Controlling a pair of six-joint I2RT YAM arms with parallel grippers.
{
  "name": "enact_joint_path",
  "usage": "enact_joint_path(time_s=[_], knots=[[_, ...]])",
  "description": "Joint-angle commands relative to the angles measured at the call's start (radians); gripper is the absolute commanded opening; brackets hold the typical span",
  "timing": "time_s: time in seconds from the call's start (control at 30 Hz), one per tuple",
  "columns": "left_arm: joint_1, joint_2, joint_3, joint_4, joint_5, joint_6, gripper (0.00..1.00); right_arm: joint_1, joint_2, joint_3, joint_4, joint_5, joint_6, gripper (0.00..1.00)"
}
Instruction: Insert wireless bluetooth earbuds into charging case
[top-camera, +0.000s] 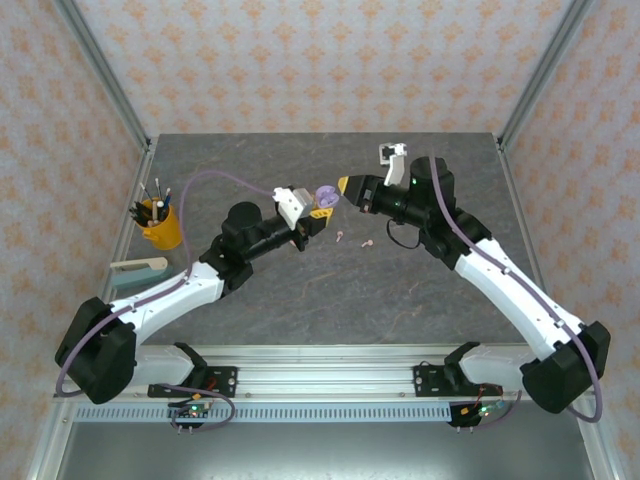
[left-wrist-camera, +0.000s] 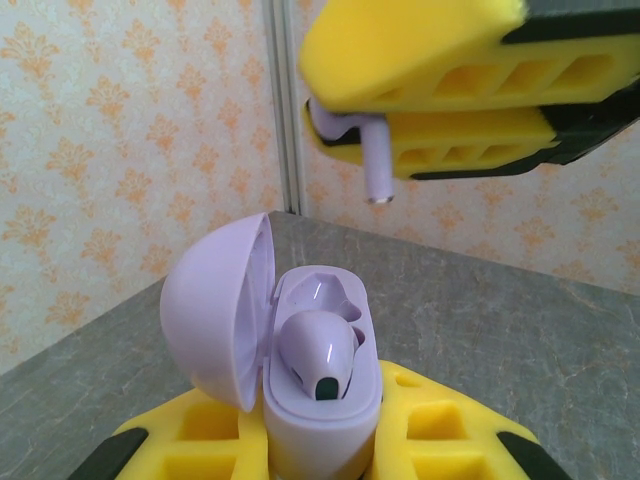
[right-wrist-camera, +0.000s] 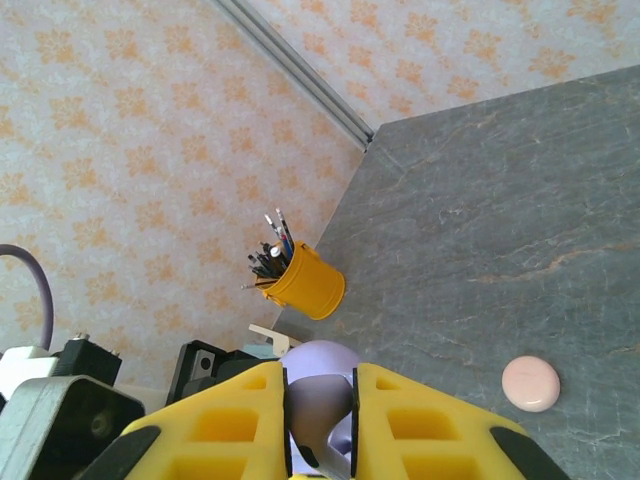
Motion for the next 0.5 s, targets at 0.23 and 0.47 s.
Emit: enact_joint_path(time_s=[0.23, 0.47], knots=[[-0.007, 0.016, 0.047, 0.008, 0.023, 0.005, 0.0, 0.011, 0.029, 0.043, 0.036, -0.049, -0.025, 0.19], [-0.007, 0.019, 0.053, 0.006, 0.023, 0.005, 0.0, 0.025, 0.041, 0.046, 0.028, -0.049, -0.033, 0.19]])
